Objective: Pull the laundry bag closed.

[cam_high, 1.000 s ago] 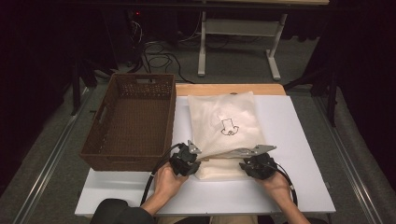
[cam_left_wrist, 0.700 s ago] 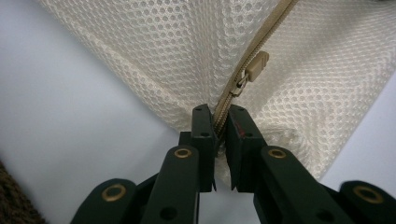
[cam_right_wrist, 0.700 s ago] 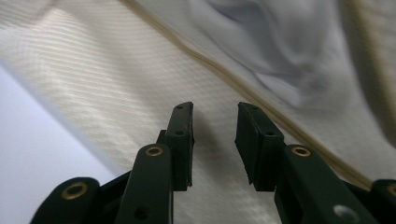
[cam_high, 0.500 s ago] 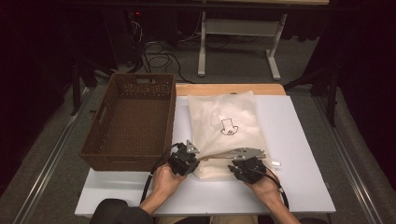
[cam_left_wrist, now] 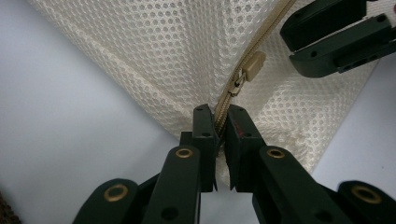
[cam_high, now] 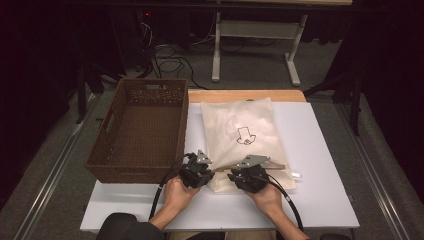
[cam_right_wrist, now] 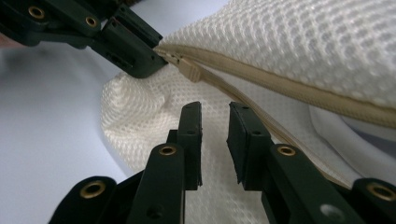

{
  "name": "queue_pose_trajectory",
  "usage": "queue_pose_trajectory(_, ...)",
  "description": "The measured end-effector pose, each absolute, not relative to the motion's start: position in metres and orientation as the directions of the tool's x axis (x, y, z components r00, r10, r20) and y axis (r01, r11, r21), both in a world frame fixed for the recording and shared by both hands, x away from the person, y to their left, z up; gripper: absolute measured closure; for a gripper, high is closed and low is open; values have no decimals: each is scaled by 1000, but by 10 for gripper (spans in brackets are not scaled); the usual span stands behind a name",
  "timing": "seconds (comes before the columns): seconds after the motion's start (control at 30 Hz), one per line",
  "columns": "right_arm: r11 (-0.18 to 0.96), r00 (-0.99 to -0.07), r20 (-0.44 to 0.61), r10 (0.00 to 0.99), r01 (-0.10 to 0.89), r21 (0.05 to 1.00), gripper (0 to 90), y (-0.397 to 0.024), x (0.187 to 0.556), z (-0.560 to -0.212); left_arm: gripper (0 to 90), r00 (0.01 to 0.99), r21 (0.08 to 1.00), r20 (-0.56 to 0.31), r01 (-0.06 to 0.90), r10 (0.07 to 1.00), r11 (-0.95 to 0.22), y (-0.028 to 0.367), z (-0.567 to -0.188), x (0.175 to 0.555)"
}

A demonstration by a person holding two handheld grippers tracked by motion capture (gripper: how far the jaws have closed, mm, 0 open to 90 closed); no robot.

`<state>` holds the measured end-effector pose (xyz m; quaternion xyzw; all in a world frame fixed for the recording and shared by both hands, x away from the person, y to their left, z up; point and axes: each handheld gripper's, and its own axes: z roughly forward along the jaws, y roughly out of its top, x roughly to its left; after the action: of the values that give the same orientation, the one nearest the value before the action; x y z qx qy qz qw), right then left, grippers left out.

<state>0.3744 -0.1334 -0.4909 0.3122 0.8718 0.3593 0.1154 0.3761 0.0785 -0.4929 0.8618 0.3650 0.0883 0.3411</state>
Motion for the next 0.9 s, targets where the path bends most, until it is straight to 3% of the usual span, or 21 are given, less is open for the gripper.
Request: queue_pose_trajectory(0.9, 581, -822, 9, 570, 411, 703, 849, -106, 377, -491, 831, 727, 656, -105, 563, 678, -502, 78, -494, 375)
